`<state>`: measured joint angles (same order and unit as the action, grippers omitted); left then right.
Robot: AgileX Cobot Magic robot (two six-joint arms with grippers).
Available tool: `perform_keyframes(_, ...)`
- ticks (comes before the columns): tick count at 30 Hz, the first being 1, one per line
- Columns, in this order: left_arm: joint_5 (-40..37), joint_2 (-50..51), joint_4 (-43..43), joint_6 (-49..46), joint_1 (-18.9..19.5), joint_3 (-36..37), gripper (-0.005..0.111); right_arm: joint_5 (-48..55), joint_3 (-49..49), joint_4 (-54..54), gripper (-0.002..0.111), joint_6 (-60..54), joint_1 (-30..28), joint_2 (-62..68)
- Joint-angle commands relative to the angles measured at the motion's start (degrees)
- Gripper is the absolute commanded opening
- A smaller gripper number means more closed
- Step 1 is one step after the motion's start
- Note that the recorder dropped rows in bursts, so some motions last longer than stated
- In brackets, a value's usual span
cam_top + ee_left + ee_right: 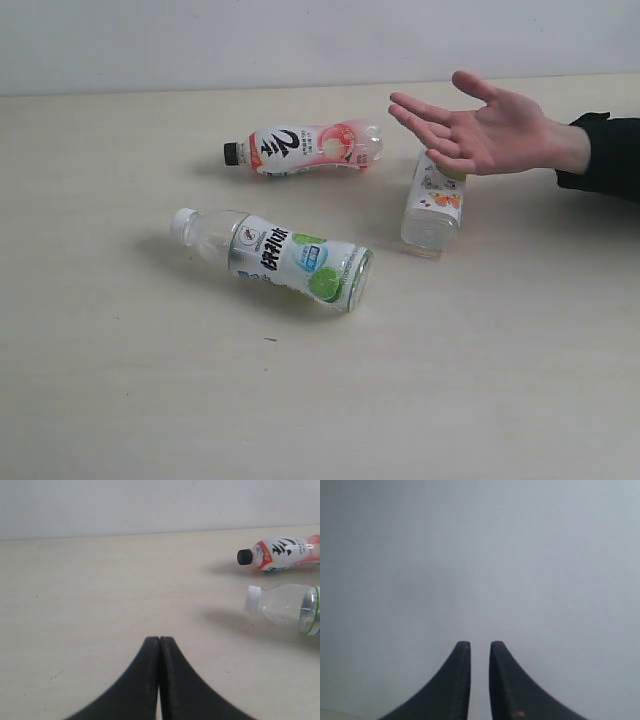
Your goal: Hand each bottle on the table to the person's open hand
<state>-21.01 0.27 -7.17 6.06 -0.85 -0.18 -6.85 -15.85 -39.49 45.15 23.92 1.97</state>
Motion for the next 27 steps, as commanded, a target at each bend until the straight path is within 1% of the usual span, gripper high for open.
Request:
perform_keyframes(1,0.31,-0.27,-0.05,0.19,0.12,0.18,0.003,10.60,-3.18,5.96,0.007,-0.83,0.12,12.69)
perform_keyframes(2,0.31,-0.27,-0.05,0.19,0.12,0.18,0.003,14.80,-5.48,6.15,0.007,-1.01,0.12,18.79)
perform_keyframes(3,0.31,-0.27,-0.05,0.19,0.12,0.18,0.003,16.71,-7.85,7.01,0.007,-2.46,0.12,23.39)
perform_keyframes(4,0.31,-0.27,-0.05,0.19,0.12,0.18,0.003,18.75,-10.96,8.96,0.007,-5.82,0.12,29.37)
perform_keyframes(6,0.31,-0.27,-0.05,0.19,0.12,0.18,0.003,21.61,-14.91,13.75,0.007,-13.70,0.12,35.90)
perform_keyframes(9,0.31,-0.27,-0.05,0.19,0.12,0.18,0.003,29.04,-21.52,25.11,0.007,-27.83,0.12,46.25)
perform_keyframes(11,0.31,-0.27,-0.05,0.19,0.12,0.18,0.003,33.61,-25.60,33.54,0.007,-36.73,0.12,51.76)
perform_keyframes(15,0.31,-0.27,-0.05,0.19,0.12,0.18,0.003,44.96,-32.87,45.53,0.007,-49.41,0.12,62.32)
perform_keyframes(19,0.31,-0.27,-0.05,0.19,0.12,0.18,0.003,55.70,-38.17,51.38,0.007,-56.39,0.12,72.42)
perform_keyframes(21,0.31,-0.27,-0.05,0.19,0.12,0.18,0.003,56.89,-39.84,54.35,0.008,-58.05,0.12,75.72)
perform_keyframes(24,0.31,-0.27,-0.05,0.19,0.12,0.18,0.003,54.08,-41.02,58.86,0.012,-58.15,0.12,78.72)
perform_keyframes(25,0.31,-0.27,-0.05,0.19,0.12,0.18,0.003,53.41,-41.15,60.26,0.014,-58.81,0.12,79.17)
perform_keyframes(27,0.31,-0.27,-0.05,0.19,0.12,0.18,0.003,54.76,-41.83,61.82,0.024,-65.07,0.39,79.99)
